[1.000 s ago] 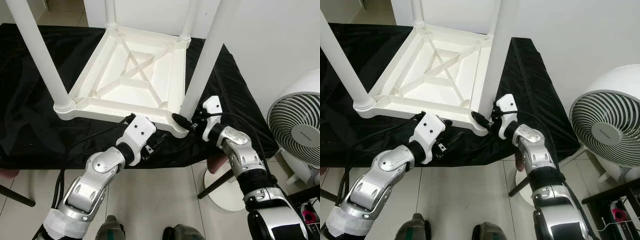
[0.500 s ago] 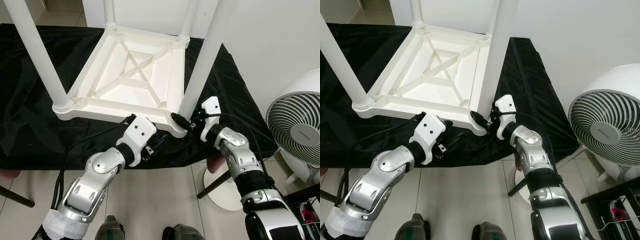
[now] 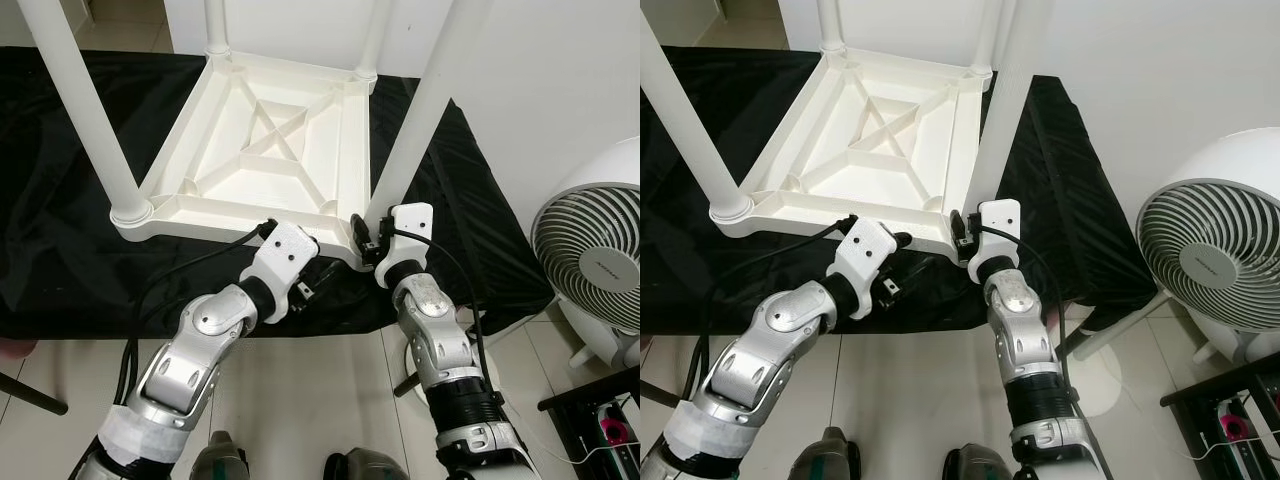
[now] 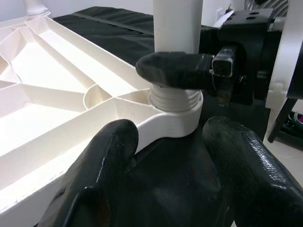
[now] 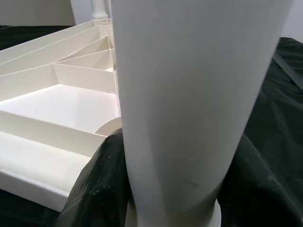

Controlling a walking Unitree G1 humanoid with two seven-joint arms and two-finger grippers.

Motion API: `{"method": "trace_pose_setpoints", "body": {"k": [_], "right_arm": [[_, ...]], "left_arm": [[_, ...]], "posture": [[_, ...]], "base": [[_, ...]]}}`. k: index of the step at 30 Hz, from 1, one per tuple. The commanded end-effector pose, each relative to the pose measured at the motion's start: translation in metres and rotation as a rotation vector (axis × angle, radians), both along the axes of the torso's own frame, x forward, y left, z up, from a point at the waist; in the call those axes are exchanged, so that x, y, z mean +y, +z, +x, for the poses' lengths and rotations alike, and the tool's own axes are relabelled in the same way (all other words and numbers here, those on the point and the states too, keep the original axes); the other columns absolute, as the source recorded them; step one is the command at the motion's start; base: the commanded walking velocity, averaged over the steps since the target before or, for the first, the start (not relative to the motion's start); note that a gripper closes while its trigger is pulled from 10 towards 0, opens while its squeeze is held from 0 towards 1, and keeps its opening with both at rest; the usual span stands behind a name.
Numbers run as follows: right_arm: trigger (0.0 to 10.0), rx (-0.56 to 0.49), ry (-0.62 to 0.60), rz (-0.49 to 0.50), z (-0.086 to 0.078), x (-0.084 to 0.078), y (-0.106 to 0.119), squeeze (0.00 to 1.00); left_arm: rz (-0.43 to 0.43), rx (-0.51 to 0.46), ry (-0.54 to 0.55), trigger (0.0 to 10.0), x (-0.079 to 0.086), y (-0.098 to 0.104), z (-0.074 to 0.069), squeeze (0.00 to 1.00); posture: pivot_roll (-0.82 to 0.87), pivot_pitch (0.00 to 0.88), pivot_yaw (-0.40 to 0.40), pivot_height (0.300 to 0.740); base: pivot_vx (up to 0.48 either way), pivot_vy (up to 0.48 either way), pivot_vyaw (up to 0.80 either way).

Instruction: Building children table

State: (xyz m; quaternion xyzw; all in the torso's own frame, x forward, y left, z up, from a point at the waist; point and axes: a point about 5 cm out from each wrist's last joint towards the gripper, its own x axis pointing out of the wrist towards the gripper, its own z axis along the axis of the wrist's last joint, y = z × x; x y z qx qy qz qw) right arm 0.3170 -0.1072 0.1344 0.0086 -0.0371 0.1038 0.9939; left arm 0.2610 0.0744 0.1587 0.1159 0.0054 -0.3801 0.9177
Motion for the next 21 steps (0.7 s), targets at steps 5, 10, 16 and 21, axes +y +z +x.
{"method": "trace_pose_setpoints", "body": {"k": [5, 10, 16, 21], "right_arm": [[10.0, 0.0, -0.047, 0.015, -0.001, -0.017, 0.002, 1.0], [10.0, -0.013, 0.007, -0.002, -0.003, -0.019, 0.006, 1.0], [10.0, -0.018, 0.12, -0.014, -0.002, -0.021, 0.011, 0.0], [10.0, -0.034, 0.327, -0.068, 0.004, -0.022, 0.015, 0.0]], "left_arm": [[-0.001, 0.005, -0.008, 10.0, -0.002, -0.002, 0.001, 0.0], [-0.001, 0.007, -0.008, 10.0, -0.001, -0.002, 0.001, 0.0], [-0.005, 0.013, -0.015, 10.0, -0.002, -0.003, 0.0, 0.0], [0.004, 0.02, -0.031, 10.0, -0.002, -0.004, -0.002, 0.0]], "posture": [[-0.03, 0.033, -0.068, 0.74], [-0.04, 0.04, -0.073, 0.74], [-0.05, 0.046, -0.062, 0.74], [-0.06, 0.061, -0.04, 0.74]], "base": [[0.0, 0.0, 0.0], [0.0, 0.0, 0.0], [0.0, 0.0, 0.0], [0.0, 0.0, 0.0]]}}
